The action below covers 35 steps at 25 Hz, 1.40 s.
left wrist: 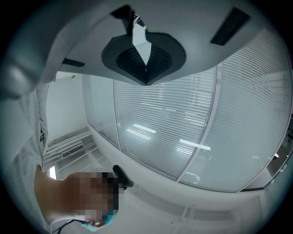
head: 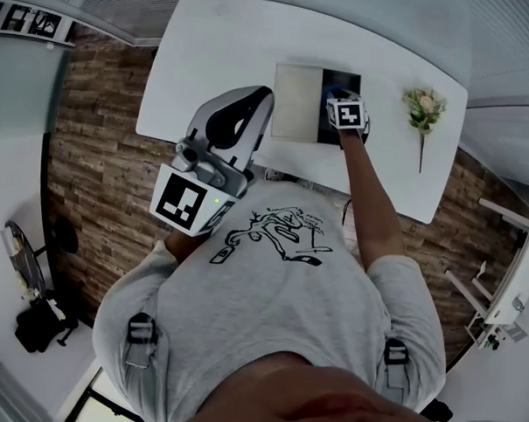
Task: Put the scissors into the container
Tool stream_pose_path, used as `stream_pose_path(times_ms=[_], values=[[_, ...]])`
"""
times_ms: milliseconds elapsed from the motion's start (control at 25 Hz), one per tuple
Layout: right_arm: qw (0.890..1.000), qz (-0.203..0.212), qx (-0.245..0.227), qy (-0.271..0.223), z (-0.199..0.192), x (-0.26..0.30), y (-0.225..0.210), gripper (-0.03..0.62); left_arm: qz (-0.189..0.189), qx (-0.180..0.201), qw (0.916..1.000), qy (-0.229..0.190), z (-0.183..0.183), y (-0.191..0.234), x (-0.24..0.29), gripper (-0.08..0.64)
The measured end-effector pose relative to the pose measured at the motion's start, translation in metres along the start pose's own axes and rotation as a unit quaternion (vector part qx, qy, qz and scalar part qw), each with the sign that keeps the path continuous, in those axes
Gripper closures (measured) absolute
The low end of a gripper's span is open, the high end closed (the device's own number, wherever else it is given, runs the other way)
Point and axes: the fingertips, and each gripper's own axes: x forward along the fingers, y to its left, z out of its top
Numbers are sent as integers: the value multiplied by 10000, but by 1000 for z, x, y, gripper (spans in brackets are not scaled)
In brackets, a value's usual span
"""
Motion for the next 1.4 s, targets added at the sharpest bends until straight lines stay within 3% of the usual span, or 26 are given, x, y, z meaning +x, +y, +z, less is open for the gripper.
stream_pose_path(times_ms=[520,640,1400], values=[[9968,68,169,784,-23,25,6,512,44,-26,10000,56,-4,10,0,540],[9979,-34,68,636,-16,31,-1,512,54,-18,10000,70,-5,12,-1,540],[9964,-55,92,841,-23,42,-3,505,126,-33,9999,97,-6,21,-4,540]])
